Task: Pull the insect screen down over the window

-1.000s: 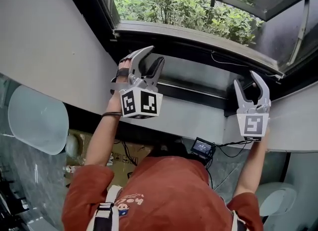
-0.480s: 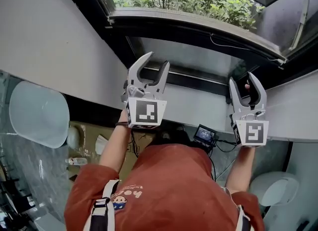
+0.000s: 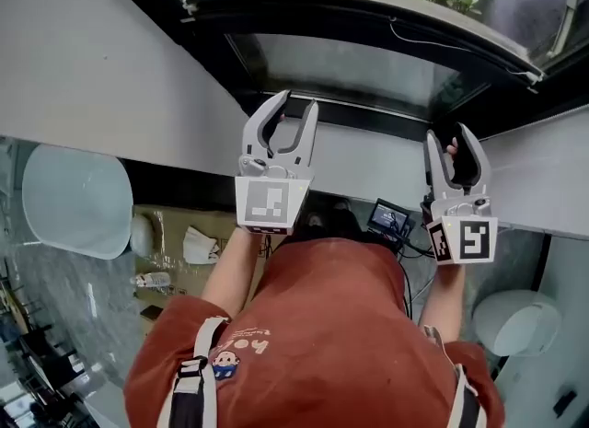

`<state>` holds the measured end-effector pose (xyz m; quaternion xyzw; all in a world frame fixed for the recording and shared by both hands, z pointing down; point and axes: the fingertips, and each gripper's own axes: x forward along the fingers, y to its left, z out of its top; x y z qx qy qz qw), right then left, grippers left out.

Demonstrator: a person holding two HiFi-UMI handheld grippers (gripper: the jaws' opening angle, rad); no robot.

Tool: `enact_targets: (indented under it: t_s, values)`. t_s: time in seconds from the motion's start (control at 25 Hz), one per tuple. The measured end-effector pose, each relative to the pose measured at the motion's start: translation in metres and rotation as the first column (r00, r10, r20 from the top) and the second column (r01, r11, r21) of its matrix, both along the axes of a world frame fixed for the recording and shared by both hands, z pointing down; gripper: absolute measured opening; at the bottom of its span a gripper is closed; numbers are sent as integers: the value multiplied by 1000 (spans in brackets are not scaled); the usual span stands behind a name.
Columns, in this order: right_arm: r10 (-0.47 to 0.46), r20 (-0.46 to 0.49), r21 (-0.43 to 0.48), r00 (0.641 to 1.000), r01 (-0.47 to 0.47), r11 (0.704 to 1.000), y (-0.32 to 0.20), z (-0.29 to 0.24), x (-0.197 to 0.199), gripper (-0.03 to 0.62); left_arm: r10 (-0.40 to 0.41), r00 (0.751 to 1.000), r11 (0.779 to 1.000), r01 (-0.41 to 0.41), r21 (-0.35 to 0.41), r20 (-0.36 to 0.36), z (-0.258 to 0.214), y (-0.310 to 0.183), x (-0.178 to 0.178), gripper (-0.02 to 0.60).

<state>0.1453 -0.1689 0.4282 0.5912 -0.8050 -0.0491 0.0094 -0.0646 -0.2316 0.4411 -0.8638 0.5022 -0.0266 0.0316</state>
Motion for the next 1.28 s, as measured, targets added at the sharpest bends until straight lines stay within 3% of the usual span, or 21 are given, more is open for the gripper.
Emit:
enact_targets:
  t_s: [0.6,1.28]
  values:
    - [0,20,6,1000,0,1000,1,8,-7,135,-14,1000,1000,14,-14,1,9,8,-1,71]
    - [35,1,26,999,-35,999,-4,3,-5,77,-15,1000,1000,15,15,6,1,3,5,36]
